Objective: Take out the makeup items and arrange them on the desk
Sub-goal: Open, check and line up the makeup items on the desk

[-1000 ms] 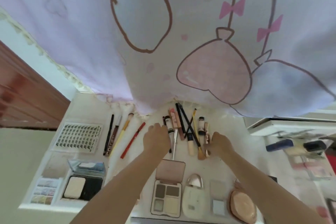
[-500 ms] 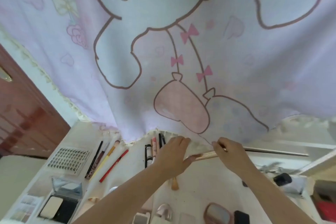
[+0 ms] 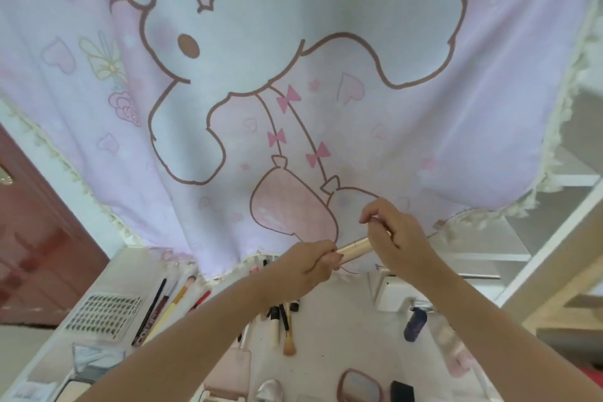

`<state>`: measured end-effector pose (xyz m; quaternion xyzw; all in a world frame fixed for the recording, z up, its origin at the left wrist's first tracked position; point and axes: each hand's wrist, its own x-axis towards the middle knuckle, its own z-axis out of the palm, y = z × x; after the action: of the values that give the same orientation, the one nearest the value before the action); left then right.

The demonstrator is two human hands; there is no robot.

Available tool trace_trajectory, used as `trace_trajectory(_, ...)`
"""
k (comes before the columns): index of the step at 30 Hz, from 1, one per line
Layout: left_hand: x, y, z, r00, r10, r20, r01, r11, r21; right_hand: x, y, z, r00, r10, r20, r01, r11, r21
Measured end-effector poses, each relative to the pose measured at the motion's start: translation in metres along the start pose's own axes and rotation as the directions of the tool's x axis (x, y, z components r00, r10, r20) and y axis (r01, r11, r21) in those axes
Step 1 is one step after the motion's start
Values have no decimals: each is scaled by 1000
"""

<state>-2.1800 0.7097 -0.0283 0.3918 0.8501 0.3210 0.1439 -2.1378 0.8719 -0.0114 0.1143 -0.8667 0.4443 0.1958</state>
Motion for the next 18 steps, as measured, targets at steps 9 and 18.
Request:
trace_trajectory(9,-12,6,-24,989,-20,-149,65,950,306,19,0,-11,983,-8,182,42,982,-185)
trace_trajectory(18,-13,8,-32,986,-18,-168,84,915,394,23,7,-8,963,47,267,-61,997,46)
